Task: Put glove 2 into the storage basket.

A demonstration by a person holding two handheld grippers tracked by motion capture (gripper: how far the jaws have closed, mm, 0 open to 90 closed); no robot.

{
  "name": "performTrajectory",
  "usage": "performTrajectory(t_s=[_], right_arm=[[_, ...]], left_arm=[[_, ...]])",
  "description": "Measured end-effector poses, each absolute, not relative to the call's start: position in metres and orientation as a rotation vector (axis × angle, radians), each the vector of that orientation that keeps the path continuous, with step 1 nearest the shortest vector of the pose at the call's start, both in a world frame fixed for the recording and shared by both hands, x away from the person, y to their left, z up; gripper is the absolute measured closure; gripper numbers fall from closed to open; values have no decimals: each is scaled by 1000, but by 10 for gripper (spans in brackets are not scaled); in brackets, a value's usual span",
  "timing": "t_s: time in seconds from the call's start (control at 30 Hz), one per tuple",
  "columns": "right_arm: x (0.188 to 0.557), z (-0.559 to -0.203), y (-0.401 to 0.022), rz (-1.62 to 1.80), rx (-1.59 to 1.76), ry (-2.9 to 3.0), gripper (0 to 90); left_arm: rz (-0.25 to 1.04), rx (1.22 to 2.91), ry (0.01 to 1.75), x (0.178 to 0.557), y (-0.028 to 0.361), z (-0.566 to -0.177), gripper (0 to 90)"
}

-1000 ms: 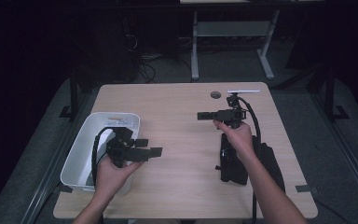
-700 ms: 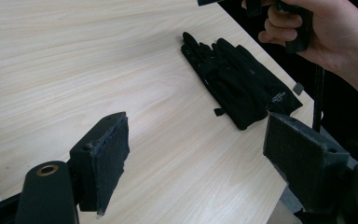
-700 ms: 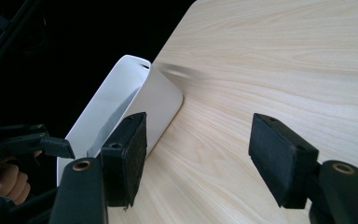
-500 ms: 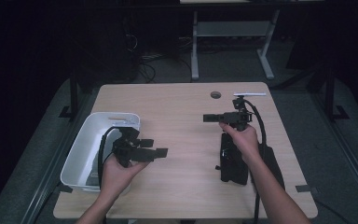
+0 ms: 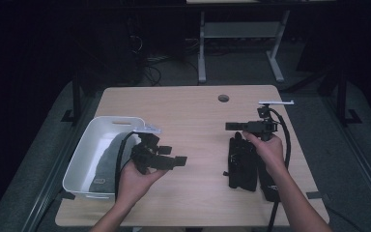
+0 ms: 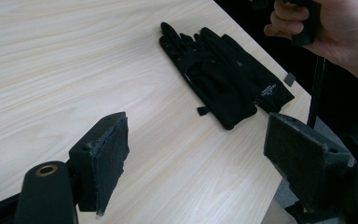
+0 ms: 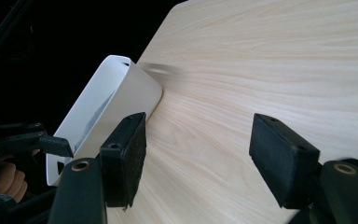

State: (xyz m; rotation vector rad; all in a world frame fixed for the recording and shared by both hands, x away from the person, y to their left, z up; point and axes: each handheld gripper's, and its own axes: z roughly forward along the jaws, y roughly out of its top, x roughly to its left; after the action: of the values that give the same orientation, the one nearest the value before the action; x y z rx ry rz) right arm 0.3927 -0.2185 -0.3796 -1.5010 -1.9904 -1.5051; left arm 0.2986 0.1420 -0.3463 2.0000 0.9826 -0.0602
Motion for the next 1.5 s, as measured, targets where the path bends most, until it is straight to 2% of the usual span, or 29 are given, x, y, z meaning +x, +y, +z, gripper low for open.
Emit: performTrajectory(t_s=[0.77, 1.5], right_arm=[[361, -393, -279, -1491, -1608, -1987, 360], [343, -406, -311, -1459, -1673, -2000, 360]], left_arm=[[-118, 2037, 930, 301, 97, -362, 213], [-151, 2073, 879, 300, 60, -375, 212]])
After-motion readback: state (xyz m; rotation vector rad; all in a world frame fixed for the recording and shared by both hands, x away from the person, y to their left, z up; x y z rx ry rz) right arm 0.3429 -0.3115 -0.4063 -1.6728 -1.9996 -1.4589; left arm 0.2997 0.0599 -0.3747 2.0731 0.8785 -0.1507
